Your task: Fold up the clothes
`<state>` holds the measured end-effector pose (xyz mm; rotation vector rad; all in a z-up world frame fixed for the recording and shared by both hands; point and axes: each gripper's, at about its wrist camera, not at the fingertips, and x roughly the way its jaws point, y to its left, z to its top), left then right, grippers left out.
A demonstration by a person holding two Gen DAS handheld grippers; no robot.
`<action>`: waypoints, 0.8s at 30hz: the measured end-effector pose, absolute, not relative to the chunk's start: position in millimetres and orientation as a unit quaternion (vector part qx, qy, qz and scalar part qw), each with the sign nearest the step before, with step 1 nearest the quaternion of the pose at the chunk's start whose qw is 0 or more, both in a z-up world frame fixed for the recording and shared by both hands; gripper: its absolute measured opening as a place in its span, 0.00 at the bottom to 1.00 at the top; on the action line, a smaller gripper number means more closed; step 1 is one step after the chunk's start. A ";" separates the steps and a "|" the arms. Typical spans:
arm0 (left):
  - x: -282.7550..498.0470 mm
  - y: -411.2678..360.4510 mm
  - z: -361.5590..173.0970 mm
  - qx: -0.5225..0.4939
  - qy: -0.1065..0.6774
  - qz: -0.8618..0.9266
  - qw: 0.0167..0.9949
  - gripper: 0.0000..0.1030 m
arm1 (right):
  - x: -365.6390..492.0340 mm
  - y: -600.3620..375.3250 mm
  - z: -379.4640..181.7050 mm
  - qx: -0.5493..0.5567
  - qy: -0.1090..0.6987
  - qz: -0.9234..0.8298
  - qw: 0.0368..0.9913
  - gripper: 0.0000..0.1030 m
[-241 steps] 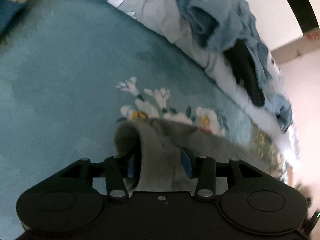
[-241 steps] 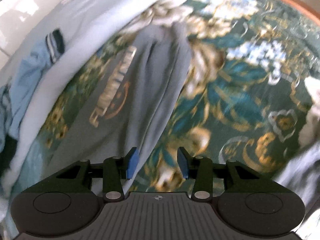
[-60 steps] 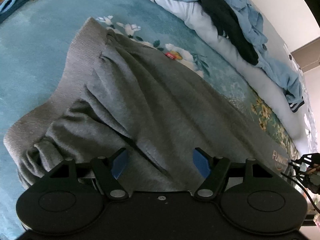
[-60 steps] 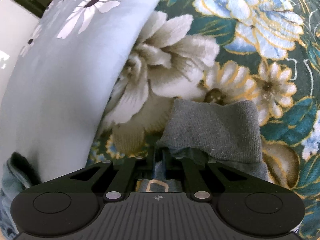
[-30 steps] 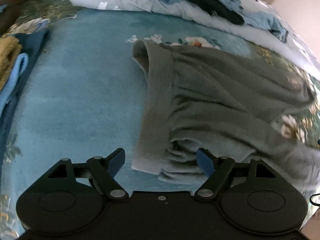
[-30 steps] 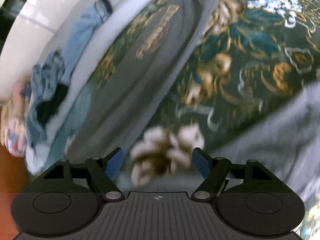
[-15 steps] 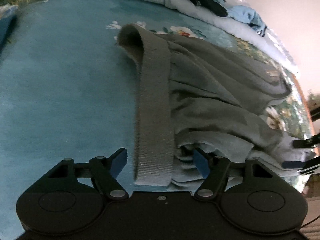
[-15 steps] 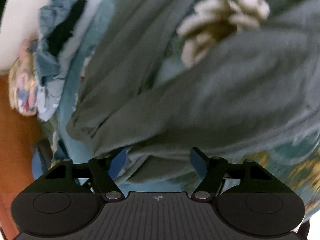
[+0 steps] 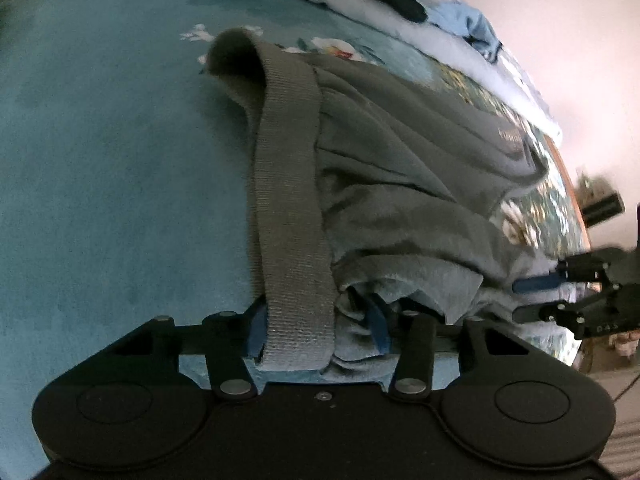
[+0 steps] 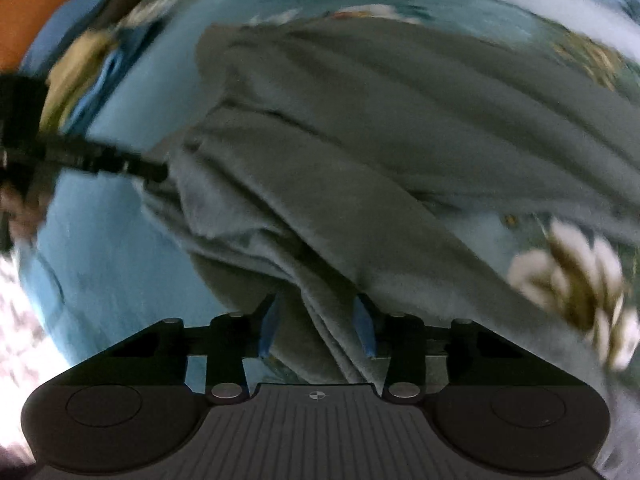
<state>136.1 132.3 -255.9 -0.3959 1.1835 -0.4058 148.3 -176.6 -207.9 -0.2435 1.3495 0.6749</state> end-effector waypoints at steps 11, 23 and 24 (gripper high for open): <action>136.3 142.7 -260.8 -0.217 0.556 -0.222 0.771 0.20 | 126.8 -157.0 -221.8 -0.216 0.597 0.353 0.687 0.03; 123.7 141.0 -239.9 -0.251 0.531 -0.264 0.765 0.01 | 119.5 -178.1 -183.8 -0.190 0.595 0.406 0.667 0.02; 120.5 143.9 -232.4 -0.254 0.524 -0.270 0.766 0.01 | 117.4 -180.1 -180.0 -0.186 0.595 0.413 0.664 0.02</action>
